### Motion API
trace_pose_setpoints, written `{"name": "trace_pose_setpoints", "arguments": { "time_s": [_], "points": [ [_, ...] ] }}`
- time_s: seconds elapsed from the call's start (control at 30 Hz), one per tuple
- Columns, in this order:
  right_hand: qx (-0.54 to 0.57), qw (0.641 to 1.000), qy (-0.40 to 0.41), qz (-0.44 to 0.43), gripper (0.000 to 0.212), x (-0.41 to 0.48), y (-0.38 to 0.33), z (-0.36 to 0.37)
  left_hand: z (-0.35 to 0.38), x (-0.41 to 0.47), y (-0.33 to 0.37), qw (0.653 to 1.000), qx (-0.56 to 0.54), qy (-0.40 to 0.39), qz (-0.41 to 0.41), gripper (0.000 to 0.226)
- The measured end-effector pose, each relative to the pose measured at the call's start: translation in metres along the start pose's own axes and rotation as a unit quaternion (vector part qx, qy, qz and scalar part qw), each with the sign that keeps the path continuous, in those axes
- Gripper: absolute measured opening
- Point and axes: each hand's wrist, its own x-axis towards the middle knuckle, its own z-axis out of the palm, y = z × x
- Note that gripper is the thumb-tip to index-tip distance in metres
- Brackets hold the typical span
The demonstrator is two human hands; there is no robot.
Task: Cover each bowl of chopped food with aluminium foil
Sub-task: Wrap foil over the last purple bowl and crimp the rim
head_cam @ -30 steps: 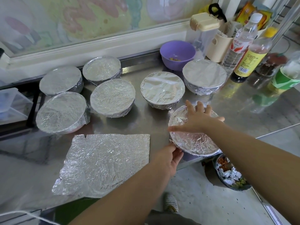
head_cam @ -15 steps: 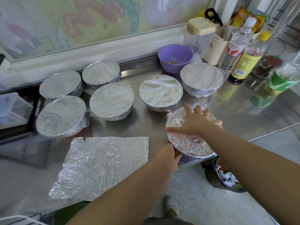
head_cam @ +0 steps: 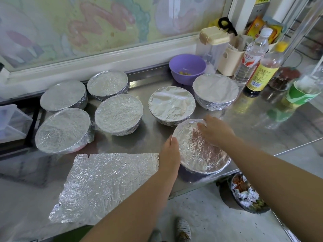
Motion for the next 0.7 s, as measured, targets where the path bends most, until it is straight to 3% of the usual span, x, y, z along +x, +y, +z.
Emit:
{"name": "trace_pose_setpoints", "arguments": {
  "time_s": [0.1,0.27,0.5,0.7],
  "points": [
    [0.087,0.995,0.047,-0.024,0.032,0.004,0.017,0.005,0.004,0.005,-0.011,0.999,0.022,0.029,0.031,0.049],
    [0.208,0.976,0.013,-0.054,0.021,-0.002,0.03,-0.003,0.006,0.0,-0.009,0.997,-0.013,0.041,0.062,0.036],
    [0.208,0.977,0.016,-0.052,0.027,0.005,0.032,0.002,0.012,0.002,-0.011,0.996,-0.022,0.063,0.067,0.035],
    [0.154,0.985,-0.013,-0.074,0.033,0.009,0.032,-0.001,0.004,0.005,-0.012,0.997,-0.028,0.023,0.067,0.036]
  ]
}}
